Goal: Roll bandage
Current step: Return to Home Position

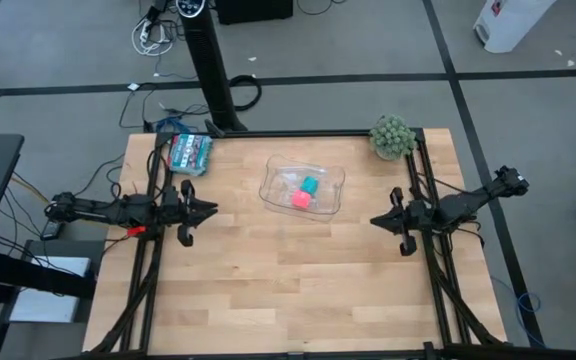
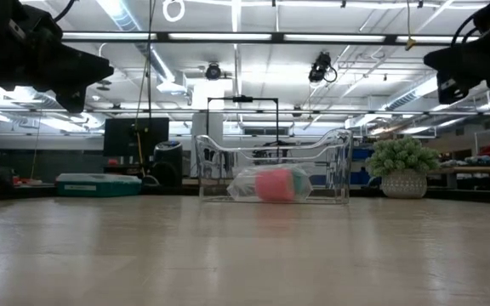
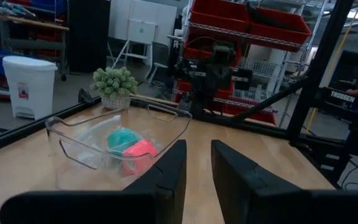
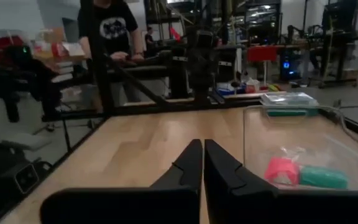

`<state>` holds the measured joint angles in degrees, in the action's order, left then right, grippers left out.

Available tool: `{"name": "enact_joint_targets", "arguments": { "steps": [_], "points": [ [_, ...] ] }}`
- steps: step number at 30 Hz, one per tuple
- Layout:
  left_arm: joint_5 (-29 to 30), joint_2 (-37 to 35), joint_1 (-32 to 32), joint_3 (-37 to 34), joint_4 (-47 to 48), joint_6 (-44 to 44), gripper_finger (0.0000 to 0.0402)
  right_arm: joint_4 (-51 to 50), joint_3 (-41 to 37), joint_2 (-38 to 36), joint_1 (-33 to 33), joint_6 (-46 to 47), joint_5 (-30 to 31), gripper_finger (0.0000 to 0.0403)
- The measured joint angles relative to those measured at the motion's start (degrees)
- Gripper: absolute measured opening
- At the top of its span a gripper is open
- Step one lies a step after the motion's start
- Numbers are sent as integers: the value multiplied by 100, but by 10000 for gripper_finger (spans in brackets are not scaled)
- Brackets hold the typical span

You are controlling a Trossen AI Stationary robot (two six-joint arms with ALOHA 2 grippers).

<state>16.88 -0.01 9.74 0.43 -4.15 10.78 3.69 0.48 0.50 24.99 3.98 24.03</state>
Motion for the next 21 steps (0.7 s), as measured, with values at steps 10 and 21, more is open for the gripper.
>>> {"name": "enact_joint_targets", "arguments": {
  "steps": [10, 21],
  "points": [
    [-2, 2, 0, -2, 98, 0, 80, 70, 7, 108, -196, -106, -270, 1],
    [0, 0, 0, -2, -65, -1, 80, 137, 10, 108, -194, -110, -273, 6]
  ]
}}
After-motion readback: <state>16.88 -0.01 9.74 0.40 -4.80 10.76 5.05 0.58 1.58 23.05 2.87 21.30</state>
